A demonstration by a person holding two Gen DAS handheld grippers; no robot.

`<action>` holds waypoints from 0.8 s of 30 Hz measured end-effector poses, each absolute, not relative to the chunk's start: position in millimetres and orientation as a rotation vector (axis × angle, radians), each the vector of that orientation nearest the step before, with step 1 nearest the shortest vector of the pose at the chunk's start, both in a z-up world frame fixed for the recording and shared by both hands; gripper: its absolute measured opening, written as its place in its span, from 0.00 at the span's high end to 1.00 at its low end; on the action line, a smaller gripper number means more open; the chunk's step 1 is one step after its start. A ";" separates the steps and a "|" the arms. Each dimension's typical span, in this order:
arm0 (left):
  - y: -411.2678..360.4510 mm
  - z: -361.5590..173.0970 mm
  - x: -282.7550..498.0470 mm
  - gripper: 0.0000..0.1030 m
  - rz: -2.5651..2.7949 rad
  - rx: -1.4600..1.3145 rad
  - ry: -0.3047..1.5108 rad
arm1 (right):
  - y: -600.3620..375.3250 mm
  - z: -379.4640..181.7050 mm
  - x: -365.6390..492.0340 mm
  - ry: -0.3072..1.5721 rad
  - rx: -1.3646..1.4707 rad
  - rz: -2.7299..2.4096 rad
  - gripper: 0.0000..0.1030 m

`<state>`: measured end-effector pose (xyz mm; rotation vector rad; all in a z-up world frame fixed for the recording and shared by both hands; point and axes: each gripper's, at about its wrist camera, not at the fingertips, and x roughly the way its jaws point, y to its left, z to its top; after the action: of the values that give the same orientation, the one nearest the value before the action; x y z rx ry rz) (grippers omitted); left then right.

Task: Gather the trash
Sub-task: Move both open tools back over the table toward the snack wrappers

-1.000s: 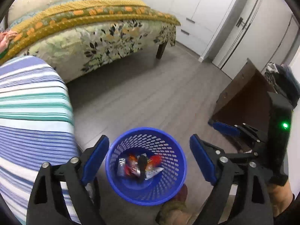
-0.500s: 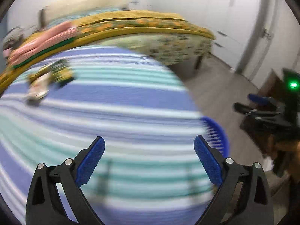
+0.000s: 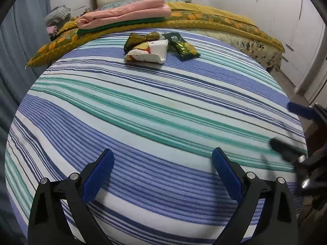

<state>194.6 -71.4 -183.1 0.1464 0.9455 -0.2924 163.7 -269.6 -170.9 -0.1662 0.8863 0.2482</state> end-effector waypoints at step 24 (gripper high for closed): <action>-55.5 -179.3 353.9 0.06 0.019 0.047 0.923 | -257.0 -187.8 190.1 0.946 -0.097 0.289 0.04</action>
<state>353.9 -55.5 -179.3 0.0467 0.9228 0.0192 190.1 -257.0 -187.8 -0.0968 0.9460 0.2891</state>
